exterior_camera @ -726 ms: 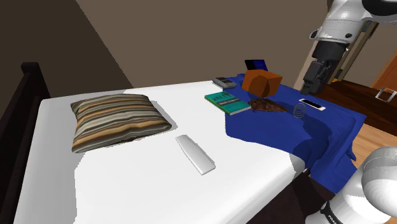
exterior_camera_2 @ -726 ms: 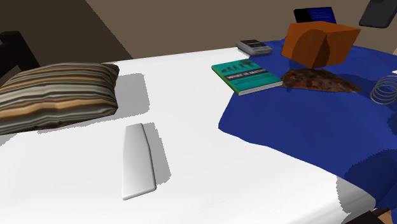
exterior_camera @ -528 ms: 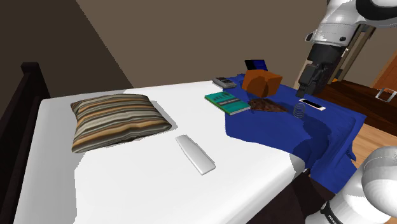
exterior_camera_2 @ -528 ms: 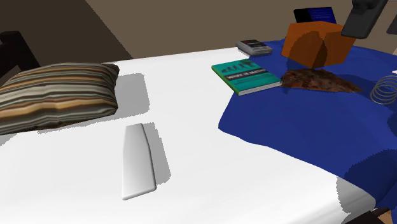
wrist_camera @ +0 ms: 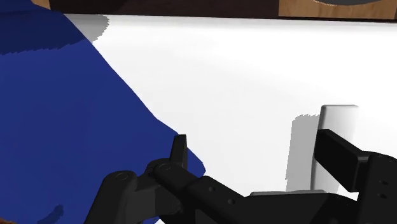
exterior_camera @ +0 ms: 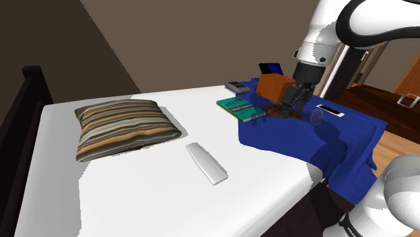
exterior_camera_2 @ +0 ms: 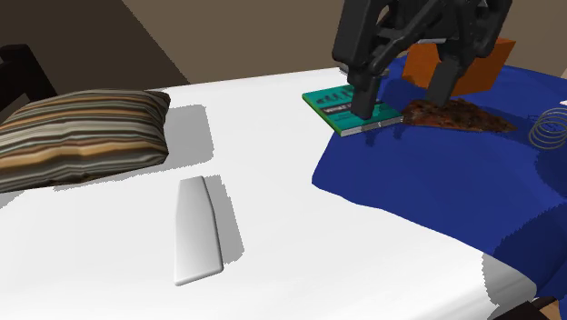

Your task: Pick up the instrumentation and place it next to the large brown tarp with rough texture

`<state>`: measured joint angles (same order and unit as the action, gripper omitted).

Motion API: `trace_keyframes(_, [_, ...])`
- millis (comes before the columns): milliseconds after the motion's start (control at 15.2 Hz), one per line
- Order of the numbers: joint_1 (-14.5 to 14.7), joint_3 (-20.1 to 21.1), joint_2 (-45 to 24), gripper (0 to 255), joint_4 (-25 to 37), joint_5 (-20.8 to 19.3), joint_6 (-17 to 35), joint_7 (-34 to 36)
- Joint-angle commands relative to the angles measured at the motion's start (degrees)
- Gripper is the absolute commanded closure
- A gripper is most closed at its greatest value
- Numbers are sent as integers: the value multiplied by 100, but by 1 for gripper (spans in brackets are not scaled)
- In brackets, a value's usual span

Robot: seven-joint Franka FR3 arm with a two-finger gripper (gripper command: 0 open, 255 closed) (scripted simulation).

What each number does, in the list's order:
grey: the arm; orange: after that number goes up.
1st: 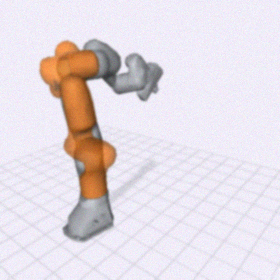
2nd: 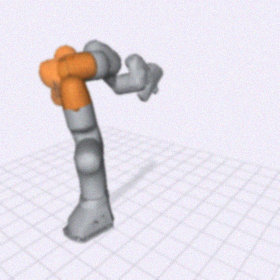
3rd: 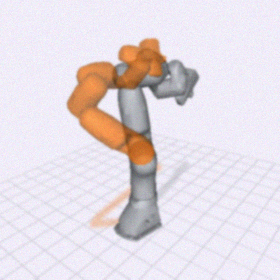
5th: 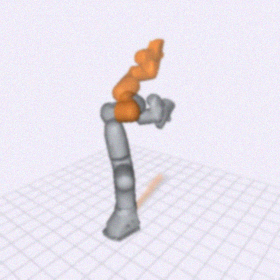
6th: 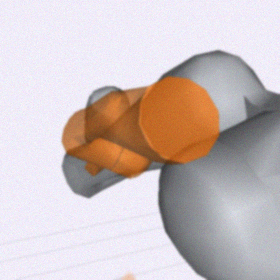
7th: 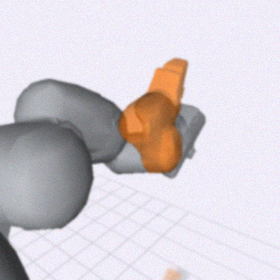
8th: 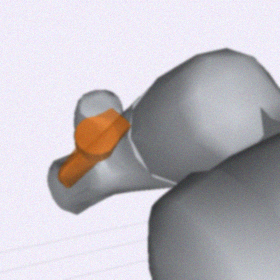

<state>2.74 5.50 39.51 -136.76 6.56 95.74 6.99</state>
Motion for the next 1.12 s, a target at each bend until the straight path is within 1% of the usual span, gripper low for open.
trace_keyframes(0, [43, 184, -229, 0, -55, 78, 320, 185])
trace_keyframes(330, [145, 685, -978, 0, -11, 213, 1088, 702])
trace_keyframes(594, [188, 1072, -1692, 0, 168, 198, 1666, 1145])
trace_keyframes(858, [212, 1429, -2494, 0, 472, 31, 2183, 1642])
trace_keyframes(1056, [230, 1663, -3143, 0, 781, -209, 2511, 2060])
